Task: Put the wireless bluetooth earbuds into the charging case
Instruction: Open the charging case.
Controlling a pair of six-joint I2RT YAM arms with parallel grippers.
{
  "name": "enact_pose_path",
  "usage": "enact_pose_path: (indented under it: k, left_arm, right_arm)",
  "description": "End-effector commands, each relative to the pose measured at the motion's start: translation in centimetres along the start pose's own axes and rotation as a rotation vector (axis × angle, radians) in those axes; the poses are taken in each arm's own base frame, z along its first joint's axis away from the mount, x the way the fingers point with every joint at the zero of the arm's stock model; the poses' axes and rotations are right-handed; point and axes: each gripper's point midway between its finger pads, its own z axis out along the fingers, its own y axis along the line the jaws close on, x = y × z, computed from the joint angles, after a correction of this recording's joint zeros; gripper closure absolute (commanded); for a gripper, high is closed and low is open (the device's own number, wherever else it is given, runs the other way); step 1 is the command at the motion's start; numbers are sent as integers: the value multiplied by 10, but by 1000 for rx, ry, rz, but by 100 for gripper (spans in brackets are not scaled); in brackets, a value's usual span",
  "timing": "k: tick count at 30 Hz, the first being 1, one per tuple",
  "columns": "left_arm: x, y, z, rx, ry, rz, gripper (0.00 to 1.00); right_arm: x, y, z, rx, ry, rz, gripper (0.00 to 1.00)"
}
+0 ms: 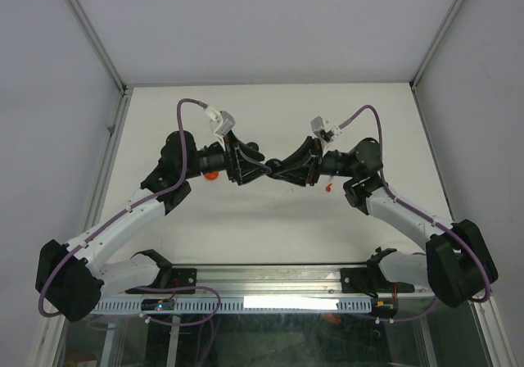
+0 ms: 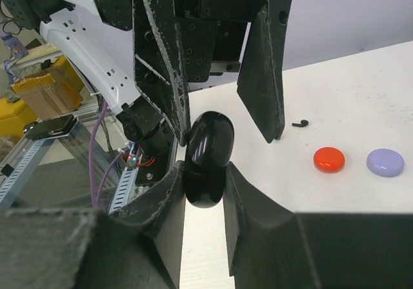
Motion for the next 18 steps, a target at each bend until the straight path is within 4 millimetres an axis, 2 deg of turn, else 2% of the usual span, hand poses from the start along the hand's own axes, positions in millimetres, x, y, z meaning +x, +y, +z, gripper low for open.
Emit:
enact_pose_path:
  k: [1,11,15,18]
  left_arm:
    - [-41,5,-3,-31,-113,30,42]
    - [-37,7,-5,-26,-100,-10,41]
    - [-37,5,-10,-30,-98,3,38]
    - [-36,10,-16,-91,-94,6,36]
  right_arm:
    - [-15,32,5,-137,7,-122,100]
    - [-13,32,6,-130,-3,-180,100]
    - [-11,25,5,-89,-19,-216,100]
    - [-5,14,3,-34,-28,-269,100]
